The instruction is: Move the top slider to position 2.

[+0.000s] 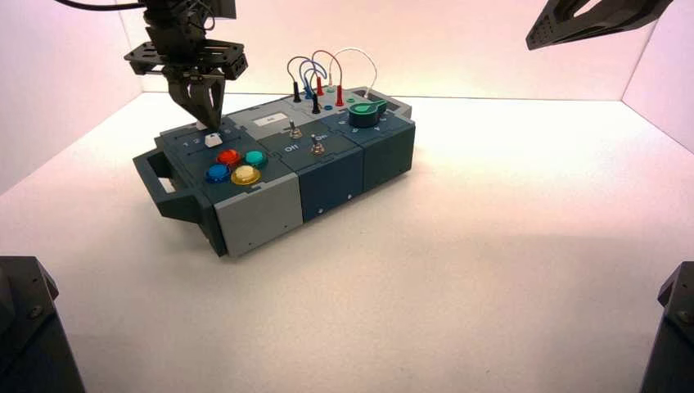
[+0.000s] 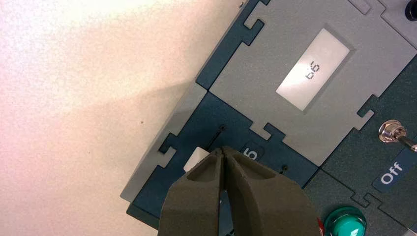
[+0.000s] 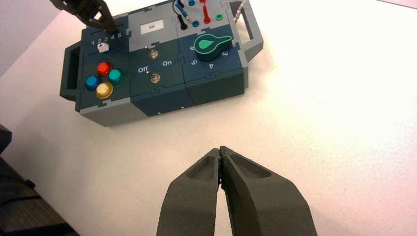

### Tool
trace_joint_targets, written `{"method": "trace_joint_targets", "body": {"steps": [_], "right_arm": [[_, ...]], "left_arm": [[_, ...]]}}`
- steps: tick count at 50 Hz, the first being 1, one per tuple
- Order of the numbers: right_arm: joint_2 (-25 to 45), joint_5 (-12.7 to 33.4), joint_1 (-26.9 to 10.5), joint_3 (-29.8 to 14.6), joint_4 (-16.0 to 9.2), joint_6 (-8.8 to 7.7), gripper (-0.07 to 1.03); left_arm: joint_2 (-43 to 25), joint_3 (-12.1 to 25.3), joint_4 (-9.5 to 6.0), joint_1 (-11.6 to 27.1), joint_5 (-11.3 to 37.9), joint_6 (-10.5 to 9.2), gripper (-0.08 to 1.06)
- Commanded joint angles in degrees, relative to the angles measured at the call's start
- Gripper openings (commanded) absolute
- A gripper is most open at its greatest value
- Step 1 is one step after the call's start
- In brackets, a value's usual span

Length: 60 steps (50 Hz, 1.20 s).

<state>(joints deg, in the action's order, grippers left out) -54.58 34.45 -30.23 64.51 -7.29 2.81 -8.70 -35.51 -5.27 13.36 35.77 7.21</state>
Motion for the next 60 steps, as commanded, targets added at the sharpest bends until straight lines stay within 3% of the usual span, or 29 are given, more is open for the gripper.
{"method": "trace_joint_targets", "body": {"steps": [1, 60], "right_arm": [[0.2, -0.5, 0.0, -1.3, -0.2, 0.35, -0.02], [0.2, -0.5, 0.0, -1.5, -0.2, 0.35, -0.02]], "left_arm": [[1.7, 0.2, 0.35, -1.4, 0.1, 0.35, -0.03], [2.6, -1.2, 0.62, -2.3, 0.4, 0.44, -0.03]]}}
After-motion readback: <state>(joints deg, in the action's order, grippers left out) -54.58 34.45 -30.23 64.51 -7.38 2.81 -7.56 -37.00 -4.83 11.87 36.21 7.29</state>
